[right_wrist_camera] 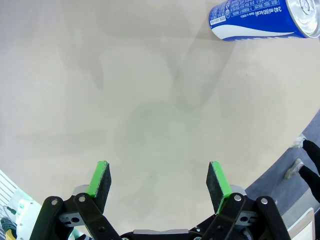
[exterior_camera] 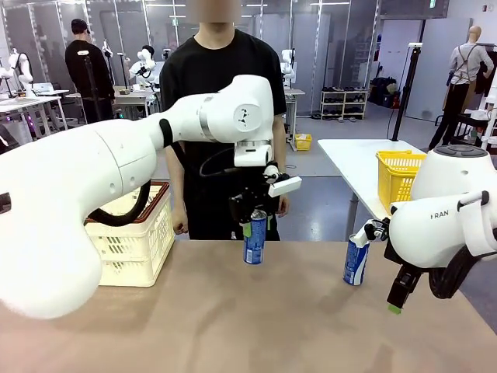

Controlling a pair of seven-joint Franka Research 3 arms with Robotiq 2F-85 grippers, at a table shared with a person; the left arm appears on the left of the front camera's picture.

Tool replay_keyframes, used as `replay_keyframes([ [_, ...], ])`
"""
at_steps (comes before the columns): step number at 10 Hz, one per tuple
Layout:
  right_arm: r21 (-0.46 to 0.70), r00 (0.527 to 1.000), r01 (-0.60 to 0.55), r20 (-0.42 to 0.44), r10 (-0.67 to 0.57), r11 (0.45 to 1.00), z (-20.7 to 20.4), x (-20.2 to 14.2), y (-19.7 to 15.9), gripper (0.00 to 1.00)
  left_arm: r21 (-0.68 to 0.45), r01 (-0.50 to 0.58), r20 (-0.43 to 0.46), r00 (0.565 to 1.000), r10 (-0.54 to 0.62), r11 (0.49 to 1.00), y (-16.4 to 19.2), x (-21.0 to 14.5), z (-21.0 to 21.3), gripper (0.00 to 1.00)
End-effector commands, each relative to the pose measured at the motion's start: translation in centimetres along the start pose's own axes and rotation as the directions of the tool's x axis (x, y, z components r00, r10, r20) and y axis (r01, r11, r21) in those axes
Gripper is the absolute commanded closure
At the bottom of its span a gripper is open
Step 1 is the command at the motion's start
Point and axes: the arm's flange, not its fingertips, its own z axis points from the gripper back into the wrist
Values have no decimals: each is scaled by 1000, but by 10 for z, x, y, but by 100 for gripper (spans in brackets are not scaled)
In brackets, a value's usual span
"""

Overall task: Place the drinks into the Shopping basket.
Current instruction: Pick up one drink and place it into the Shopping basket.

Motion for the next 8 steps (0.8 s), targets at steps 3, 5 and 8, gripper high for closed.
replay_keyframes([
  [3,-1,1000,1,-3,-1,1000,1,-1,0,4,-21,-41,-8,999,41,999,-90,3,-4,86],
  [5,-1,1000,1,-3,-1,1000,1,-1,0,4,-39,-37,-32,999,36,999,-135,15,-3,86],
  [8,-1,1000,1,-3,-1,1000,1,-1,0,4,-86,-45,-37,998,42,995,-197,30,7,86],
])
